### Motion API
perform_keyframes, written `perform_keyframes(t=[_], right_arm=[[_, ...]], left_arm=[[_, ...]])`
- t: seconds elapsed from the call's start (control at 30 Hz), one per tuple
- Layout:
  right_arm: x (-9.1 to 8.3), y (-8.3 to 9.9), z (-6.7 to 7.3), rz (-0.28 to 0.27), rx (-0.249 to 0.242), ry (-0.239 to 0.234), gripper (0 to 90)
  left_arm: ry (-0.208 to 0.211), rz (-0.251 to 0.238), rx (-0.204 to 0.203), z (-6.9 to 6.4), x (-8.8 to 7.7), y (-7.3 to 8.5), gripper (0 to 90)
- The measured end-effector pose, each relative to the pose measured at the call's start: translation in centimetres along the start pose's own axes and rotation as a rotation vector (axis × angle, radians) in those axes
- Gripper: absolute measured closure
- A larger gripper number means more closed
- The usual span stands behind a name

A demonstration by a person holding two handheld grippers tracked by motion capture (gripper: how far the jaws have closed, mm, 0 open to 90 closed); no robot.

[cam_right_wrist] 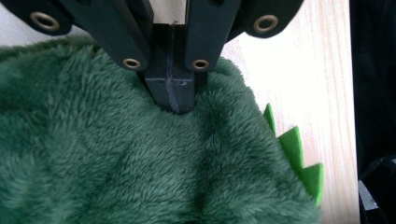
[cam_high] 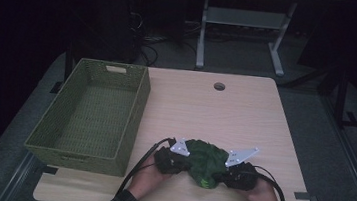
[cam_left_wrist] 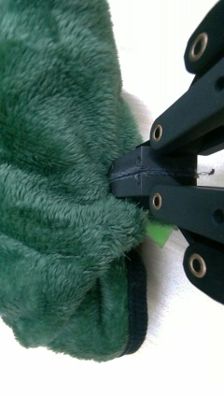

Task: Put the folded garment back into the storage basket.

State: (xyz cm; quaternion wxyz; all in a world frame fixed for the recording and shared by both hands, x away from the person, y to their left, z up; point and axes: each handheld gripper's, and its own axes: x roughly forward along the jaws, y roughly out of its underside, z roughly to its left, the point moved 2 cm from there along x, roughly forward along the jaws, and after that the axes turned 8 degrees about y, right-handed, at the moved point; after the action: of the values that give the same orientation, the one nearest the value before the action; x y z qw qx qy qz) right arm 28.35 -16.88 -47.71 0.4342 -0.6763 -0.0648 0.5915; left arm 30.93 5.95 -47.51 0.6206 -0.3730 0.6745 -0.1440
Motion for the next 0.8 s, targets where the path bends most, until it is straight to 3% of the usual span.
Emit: perform_keyframes(t=[0.17, 0.37, 0.43, 0.5, 0.6, 0.67, 0.8], right_arm=[[-0.2, 0.0, 0.0, -0.007, -0.005, 0.007, 89.9], [-3.5, -1.0, -0.1, -0.129, 0.015, 0.028, 85.6], [-3.8, -1.1, -0.2, -0.137, 0.016, 0.036, 85.7], [-5.0, -1.6, -0.8, -0.183, 0.026, 0.053, 88.3], [-5.5, -2.1, -1.9, -0.194, 0.03, 0.091, 89.9], [-5.4, -2.3, -2.4, -0.192, 0.037, 0.103, 89.9], [-4.0, -3.2, -5.4, -0.182, 0.069, 0.15, 90.0]], left_arm=[[-0.004, -0.006, 0.002, 0.0, -0.2, -0.1, 89.6], [-0.007, -0.062, 0.004, -0.8, -2.2, -0.6, 89.6], [-0.003, -0.069, 0.003, -1.1, -2.5, -0.6, 89.6], [0.01, -0.089, -0.011, -1.8, -2.8, -0.7, 89.6], [0.028, -0.085, -0.005, -2.6, -3.0, -0.8, 89.7], [0.039, -0.081, -0.006, -2.9, -3.0, -0.7, 89.7], [0.053, -0.08, -0.009, -3.2, -2.5, -0.4, 89.7]])
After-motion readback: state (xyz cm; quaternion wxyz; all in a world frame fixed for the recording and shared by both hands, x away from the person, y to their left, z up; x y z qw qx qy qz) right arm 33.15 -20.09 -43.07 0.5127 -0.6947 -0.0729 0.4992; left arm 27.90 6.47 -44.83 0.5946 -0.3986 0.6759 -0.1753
